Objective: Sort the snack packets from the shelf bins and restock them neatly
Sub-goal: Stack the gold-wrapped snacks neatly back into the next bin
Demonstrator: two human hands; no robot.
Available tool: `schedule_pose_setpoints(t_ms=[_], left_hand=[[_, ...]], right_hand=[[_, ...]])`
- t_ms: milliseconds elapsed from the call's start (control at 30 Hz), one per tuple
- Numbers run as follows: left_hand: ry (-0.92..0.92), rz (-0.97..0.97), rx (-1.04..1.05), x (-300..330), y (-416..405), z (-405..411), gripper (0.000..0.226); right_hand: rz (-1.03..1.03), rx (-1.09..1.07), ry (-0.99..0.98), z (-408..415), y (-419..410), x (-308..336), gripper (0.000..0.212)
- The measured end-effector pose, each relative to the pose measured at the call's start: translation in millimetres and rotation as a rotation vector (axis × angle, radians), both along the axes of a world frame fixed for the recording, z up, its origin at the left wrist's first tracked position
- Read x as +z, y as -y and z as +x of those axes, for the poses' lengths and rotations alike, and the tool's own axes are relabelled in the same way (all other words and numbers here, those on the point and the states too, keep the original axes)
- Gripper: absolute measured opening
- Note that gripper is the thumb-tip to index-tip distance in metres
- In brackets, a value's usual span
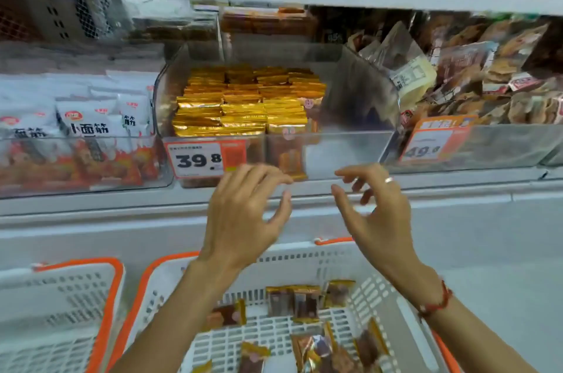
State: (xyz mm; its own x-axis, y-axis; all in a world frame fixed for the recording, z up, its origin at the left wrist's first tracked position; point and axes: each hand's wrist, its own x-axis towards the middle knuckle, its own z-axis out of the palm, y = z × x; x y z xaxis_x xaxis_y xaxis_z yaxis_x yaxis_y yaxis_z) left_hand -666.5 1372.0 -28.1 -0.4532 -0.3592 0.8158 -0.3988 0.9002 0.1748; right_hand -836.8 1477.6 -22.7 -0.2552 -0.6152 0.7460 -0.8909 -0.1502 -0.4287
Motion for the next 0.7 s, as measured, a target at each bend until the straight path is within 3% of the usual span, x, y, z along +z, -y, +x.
schedule_pose_setpoints(t_ms=[100, 167, 267, 367, 433, 500, 567, 633, 667, 700], left_hand=[[0.179, 0.275, 0.075, -106.1, -28.1, 24.1, 0.018], [0.421, 0.486, 0.147, -170.7, -43.4, 37.6, 0.018], [0.849, 0.855, 0.129, -244.3, -70.3, 63.3, 0.048], [1.133, 1.000, 0.084, -284.3, -85.1, 83.8, 0.059], [1.182, 1.013, 0.107, -297.1, -88.7, 89.9, 0.060], [1.153, 0.941, 0.168, -298.9, -91.8, 85.3, 0.057], [1.036, 0.926, 0.214, -293.2, -92.6, 69.5, 0.046], [0.850, 1.150, 0.189, -287.1, -92.6, 47.7, 0.040], [0.764, 1.390, 0.144, -279.7, -92.7, 36.4, 0.048], [0.679, 1.688, 0.057, -270.3, -93.6, 25.5, 0.061]], right_hand=[[0.388, -0.009, -0.014, 8.9, -25.2, -109.2, 0.020], [0.677, 0.026, -0.046, 6.3, -40.8, -173.2, 0.030], [1.321, -0.057, 0.038, 1.1, -63.7, -246.3, 0.059], [1.673, -0.032, 0.042, 11.0, -85.2, -276.8, 0.086], [1.673, -0.062, -0.075, 13.7, -92.6, -282.5, 0.093], [1.639, -0.093, -0.009, 8.5, -92.1, -285.3, 0.096], [1.658, -0.049, 0.157, -1.5, -86.9, -278.4, 0.082], [1.621, 0.078, 0.404, -10.9, -80.6, -266.0, 0.034], [1.549, 0.154, 0.494, -7.3, -79.6, -256.2, 0.012], [1.432, 0.166, 0.639, -3.1, -75.8, -246.6, 0.012]])
